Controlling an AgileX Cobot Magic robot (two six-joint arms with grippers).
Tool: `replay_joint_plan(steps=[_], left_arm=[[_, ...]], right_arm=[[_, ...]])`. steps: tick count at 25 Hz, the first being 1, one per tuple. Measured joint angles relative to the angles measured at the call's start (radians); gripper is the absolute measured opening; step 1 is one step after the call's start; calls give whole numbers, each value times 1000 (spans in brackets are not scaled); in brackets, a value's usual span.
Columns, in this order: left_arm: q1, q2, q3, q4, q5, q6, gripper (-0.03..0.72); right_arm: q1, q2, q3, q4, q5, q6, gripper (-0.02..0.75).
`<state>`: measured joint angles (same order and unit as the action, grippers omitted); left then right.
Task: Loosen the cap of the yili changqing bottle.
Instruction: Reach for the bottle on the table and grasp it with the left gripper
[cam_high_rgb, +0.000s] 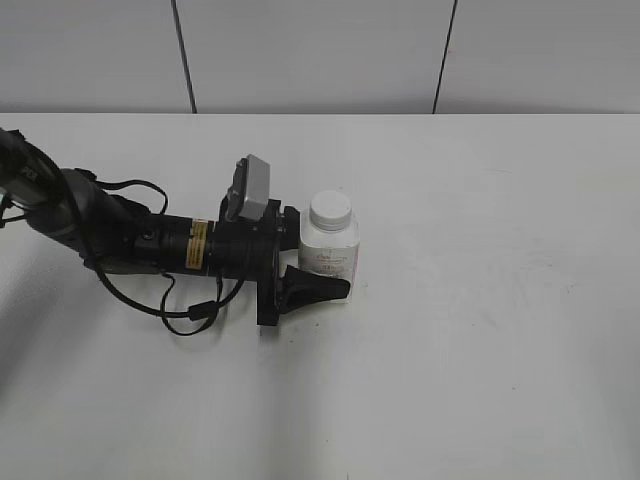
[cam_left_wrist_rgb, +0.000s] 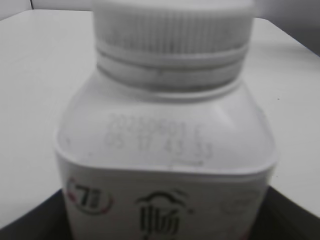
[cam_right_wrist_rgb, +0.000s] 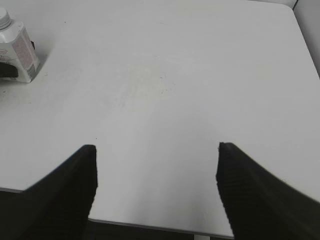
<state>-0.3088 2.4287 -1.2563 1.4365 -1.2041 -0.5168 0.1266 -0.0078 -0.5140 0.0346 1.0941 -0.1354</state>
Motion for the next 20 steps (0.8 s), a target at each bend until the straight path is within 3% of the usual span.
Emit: replay_joint_plan(steps=[20], left_arm=[[1, 0, -1, 4, 1, -1, 439]], right_arm=[[0, 0, 0, 0, 0, 0, 585]])
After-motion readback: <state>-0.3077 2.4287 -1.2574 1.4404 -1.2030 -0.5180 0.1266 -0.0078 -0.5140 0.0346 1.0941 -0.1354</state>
